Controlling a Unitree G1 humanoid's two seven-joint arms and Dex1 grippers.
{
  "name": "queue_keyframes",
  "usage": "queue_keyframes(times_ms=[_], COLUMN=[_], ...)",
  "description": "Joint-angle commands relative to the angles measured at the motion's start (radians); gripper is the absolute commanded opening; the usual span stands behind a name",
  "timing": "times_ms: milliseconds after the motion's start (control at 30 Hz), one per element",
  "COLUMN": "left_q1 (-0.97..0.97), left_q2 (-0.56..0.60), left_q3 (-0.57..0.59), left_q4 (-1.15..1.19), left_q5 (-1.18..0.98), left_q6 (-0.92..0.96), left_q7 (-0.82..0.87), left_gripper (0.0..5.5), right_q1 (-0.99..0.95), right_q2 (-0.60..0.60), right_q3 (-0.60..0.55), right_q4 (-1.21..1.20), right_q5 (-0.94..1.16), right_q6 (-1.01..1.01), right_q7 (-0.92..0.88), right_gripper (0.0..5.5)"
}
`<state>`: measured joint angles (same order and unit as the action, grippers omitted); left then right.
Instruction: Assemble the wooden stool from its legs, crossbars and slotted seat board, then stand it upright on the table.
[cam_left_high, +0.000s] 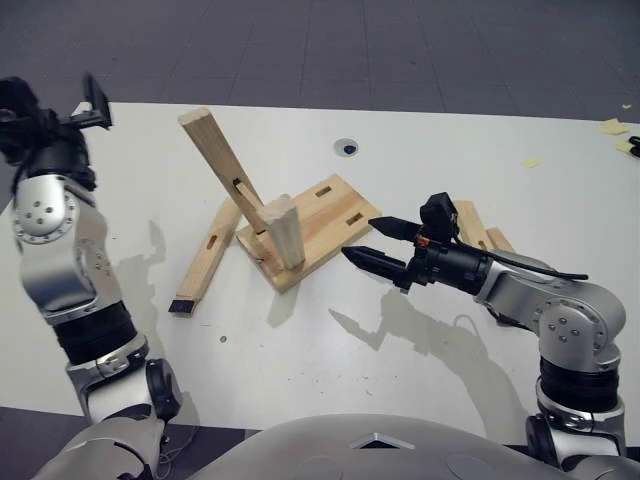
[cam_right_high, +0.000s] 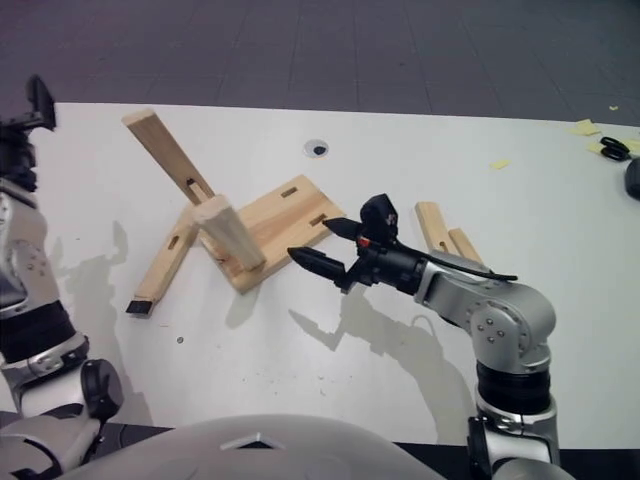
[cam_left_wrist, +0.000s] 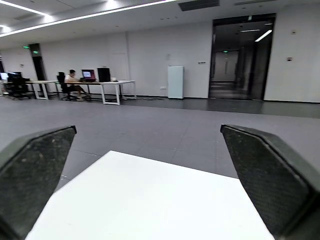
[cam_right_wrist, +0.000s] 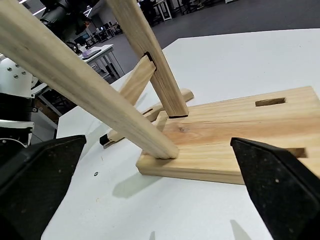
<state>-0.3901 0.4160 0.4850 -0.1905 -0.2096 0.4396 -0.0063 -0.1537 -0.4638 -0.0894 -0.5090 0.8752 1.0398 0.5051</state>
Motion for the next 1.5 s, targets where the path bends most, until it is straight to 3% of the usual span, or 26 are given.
queue_keyframes(times_ms=[33,167,233,367,667,833,1100,1300,1500], left_q1=[0.013,0.158,0.265,0.324,0.422,0.357,0.263,-0.08,-0.251], left_q2=[0.001,0.019,0.059,0.113,0.238,0.321,0.44,0.387,0.316], left_q3=[-0.004,-0.017,0.064,0.157,0.006,-0.088,-0.392,-0.546,-0.606], left_q4=[-0.001,-0.176,-0.287,-0.397,-0.554,-0.501,-0.362,0.185,0.509], left_q5=[-0.035,-0.338,-0.625,-1.101,-1.295,-1.046,-0.458,0.025,0.212], left_q6=[-0.003,0.135,0.253,0.349,0.393,0.353,0.128,-0.291,-0.545], left_q7=[-0.035,-0.317,-0.45,-0.488,-0.489,-0.469,-0.622,-0.543,-0.512], left_gripper=[5.38,5.38,5.38,5.38,5.38,5.38,5.38,5.38,5.38], right_q1=[-0.05,-0.083,-0.084,-0.07,-0.081,-0.089,-0.098,-0.116,-0.132], right_q2=[-0.027,0.015,0.03,0.04,0.04,0.061,0.09,0.104,0.064], right_q3=[0.032,0.033,0.007,-0.04,-0.055,-0.083,-0.076,-0.051,0.045], right_q4=[0.134,0.214,0.223,0.219,0.243,0.231,0.225,0.229,0.245], right_q5=[-0.182,-0.293,-0.28,-0.252,-0.242,-0.219,-0.212,-0.229,-0.322], right_q6=[-0.125,-0.212,-0.214,-0.206,-0.174,-0.154,-0.153,-0.161,-0.218], right_q7=[-0.053,-0.125,-0.125,-0.126,-0.127,-0.143,-0.159,-0.161,-0.119], right_gripper=[5.4,5.4,5.4,5.4,5.4,5.4,5.4,5.4,5.4])
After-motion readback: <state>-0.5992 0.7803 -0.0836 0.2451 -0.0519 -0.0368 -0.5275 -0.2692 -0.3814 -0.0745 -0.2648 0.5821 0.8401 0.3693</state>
